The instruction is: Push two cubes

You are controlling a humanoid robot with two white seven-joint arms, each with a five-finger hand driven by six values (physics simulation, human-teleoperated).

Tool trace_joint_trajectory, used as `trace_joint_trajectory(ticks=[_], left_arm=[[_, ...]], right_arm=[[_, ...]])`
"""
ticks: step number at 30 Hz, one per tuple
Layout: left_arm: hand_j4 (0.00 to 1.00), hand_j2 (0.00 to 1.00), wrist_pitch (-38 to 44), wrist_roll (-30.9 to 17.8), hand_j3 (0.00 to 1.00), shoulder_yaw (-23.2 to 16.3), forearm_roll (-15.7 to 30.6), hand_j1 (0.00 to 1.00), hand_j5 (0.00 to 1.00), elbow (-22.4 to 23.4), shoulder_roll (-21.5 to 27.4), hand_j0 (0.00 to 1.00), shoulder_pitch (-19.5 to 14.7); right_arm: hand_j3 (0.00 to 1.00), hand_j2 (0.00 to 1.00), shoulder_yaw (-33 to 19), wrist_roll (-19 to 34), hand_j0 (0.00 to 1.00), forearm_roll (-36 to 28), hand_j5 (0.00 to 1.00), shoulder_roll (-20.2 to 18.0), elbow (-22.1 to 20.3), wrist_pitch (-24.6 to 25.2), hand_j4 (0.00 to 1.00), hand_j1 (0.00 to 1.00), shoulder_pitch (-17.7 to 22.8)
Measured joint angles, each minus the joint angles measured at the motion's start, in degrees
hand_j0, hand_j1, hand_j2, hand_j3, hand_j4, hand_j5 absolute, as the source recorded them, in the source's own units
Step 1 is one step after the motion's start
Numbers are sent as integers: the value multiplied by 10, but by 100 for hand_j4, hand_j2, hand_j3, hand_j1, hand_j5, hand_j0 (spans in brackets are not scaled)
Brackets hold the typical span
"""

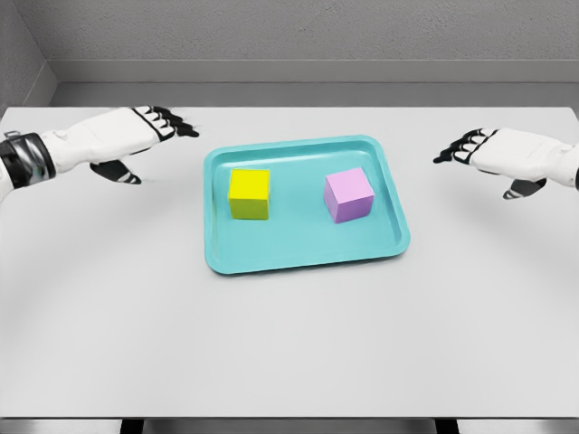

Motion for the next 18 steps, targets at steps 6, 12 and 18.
trace_joint_trajectory(ticks=[6, 12, 18], left_arm=[[100, 100, 0, -5, 100, 4, -7, 100, 100, 32, -15, 100, 1], [100, 100, 0, -6, 100, 2, -17, 100, 100, 60, -36, 100, 3], [100, 100, 0, -26, 100, 1, -32, 100, 100, 37, -41, 100, 10]], right_arm=[[100, 100, 10, -21, 100, -4, 100, -5, 13, 1, 100, 100, -18], [82, 82, 41, -29, 82, 1, 82, 15, 37, 11, 82, 82, -62], [63, 63, 82, -14, 63, 68, 63, 65, 65, 9, 63, 63, -88]])
